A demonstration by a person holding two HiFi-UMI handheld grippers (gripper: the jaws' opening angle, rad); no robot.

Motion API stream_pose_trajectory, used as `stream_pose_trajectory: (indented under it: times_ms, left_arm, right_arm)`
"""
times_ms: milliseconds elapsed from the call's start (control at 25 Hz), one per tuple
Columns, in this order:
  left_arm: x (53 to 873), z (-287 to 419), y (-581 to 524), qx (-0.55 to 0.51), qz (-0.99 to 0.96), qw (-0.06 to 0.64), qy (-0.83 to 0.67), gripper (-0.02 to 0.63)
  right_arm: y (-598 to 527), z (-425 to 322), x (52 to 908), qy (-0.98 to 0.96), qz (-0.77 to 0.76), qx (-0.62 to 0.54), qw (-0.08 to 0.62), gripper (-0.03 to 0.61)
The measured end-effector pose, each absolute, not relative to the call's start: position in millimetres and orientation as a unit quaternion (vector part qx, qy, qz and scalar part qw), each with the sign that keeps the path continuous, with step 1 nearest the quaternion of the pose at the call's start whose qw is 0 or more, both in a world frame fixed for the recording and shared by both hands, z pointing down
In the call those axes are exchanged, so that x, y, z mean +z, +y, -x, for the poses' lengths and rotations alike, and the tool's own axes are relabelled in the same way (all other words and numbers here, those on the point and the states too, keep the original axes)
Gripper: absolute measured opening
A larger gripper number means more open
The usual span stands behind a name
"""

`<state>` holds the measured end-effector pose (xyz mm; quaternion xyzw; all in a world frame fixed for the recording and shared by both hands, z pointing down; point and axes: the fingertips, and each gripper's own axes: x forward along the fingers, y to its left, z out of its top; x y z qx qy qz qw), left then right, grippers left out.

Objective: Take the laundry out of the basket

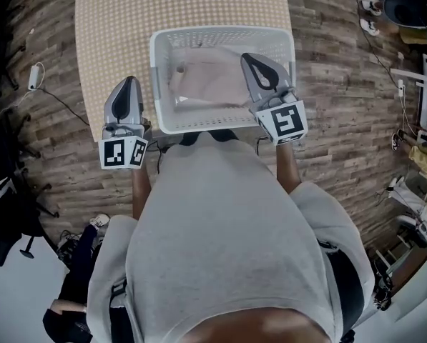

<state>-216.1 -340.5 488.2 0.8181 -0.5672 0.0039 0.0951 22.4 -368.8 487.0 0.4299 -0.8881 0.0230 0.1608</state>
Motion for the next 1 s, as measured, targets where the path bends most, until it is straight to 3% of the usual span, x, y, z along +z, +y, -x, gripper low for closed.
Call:
stream_pose_trajectory:
  times_ms: [240,560,600,640,1000]
  left_arm:
    - [485,224,-351,-0.002,-0.812,0.096,-0.576,0.009]
    - [493,231,-353,-0.008,-0.803,0.107,-0.586,0.01]
    - [495,232,-354,-0.008,-0.803,0.109,-0.586,0.009]
    - [496,232,-355,-0.009,-0.803,0.111,-0.586,0.009]
    - [499,238,-354,-0.012,-0.797,0.116,-0.592,0.009]
  right_arm:
    - [-352,5,576,-0.812,-0.225,-0.21,0.496,-0.002]
    - [-342,11,630,-0.819,-0.163,-0.108,0.54,0.003]
    - [-341,9,639,-0.817,-0.154,-0.081,0.549,0.134]
    - [-340,7,648,-0.814,-0.14,-0.056,0.561,0.322]
    - [-351,1,713,-0.784,-0.079,0.018,0.616,0.512]
